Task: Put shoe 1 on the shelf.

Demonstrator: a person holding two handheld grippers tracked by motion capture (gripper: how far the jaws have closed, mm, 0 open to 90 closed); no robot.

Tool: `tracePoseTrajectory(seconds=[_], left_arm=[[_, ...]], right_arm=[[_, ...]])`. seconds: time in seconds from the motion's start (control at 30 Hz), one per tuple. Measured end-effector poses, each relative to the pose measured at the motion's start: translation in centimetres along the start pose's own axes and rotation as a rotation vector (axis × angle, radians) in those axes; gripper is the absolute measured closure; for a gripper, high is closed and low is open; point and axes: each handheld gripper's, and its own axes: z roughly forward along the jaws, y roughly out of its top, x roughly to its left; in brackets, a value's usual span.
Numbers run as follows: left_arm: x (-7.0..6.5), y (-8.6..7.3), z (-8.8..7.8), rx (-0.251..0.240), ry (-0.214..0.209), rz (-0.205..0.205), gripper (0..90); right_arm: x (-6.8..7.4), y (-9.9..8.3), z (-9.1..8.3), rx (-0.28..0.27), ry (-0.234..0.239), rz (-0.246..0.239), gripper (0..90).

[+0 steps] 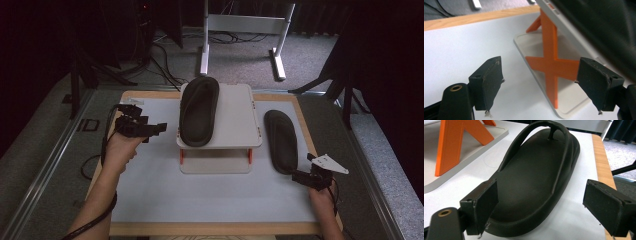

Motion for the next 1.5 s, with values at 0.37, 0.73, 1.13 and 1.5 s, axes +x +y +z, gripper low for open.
tracePoseTrajectory(seconds=[0.37, 0.73, 1.13, 1.5], left_arm=[[2.0, -4.7, 1.0, -0.116, -0.004, -0.033, 20.8], [2.9, -9.9, 2.1, -0.240, 0.111, 0.002, 16.3], [3.4, -13.5, 2.8, -0.357, 0.145, 0.056, 12.3], [4.4, -15.7, 2.5, -0.399, 0.222, 0.041, 10.8]], right_arm=[[-0.2, 0.0, -0.3, -0.053, 0.016, 0.035, 12.1], [-0.1, 0.0, -0.1, -0.042, 0.037, 0.034, 12.0], [0.2, 0.0, -0.1, -0.040, 0.037, 0.004, 12.8], [0.1, 0.0, -0.2, -0.040, 0.030, 0.011, 14.4]])
